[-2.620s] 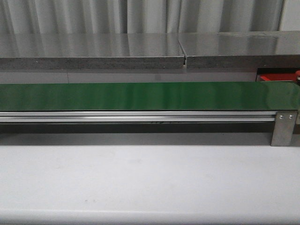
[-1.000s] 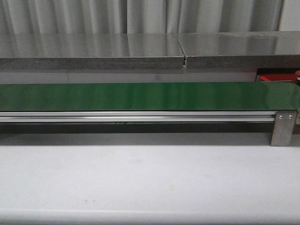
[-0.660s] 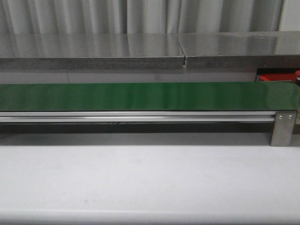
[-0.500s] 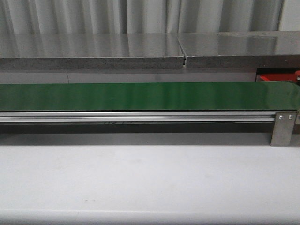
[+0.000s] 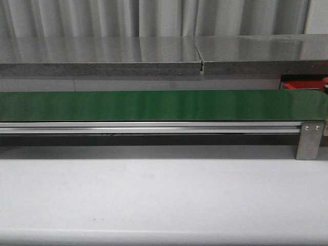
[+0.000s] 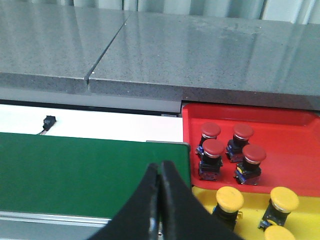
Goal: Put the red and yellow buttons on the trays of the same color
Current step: 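Lift the right gripper up away from the trays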
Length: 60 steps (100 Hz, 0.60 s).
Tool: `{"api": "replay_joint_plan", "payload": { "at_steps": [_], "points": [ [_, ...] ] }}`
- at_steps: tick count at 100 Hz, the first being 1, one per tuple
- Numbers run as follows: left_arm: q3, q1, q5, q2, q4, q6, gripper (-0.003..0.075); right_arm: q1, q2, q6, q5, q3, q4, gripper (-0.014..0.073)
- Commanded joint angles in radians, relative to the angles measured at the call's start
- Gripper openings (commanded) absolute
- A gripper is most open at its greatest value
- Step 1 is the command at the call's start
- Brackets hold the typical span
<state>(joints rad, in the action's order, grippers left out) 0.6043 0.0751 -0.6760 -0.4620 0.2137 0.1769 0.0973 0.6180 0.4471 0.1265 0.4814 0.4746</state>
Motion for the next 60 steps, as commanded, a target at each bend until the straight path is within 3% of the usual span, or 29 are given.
{"api": "replay_joint_plan", "payload": {
  "at_steps": [1, 39, 46, 60],
  "points": [
    [0.026, 0.006, 0.066, -0.004, 0.016, -0.003, -0.002, 0.005, -0.061, 0.006, -0.093, -0.019, 0.021, -0.0117],
    [0.026, 0.006, 0.066, -0.004, 0.016, -0.003, -0.002, 0.005, -0.336, 0.002, -0.066, -0.23, 0.012, -0.0117],
    [0.026, 0.006, 0.066, -0.004, 0.016, -0.003, -0.002, 0.005, -0.368, -0.059, -0.047, -0.255, -0.071, -0.0117],
    [0.026, 0.006, 0.066, -0.004, 0.016, -0.003, -0.002, 0.004, -0.414, -0.355, -0.019, -0.295, -0.364, -0.0117]
  ]
}}
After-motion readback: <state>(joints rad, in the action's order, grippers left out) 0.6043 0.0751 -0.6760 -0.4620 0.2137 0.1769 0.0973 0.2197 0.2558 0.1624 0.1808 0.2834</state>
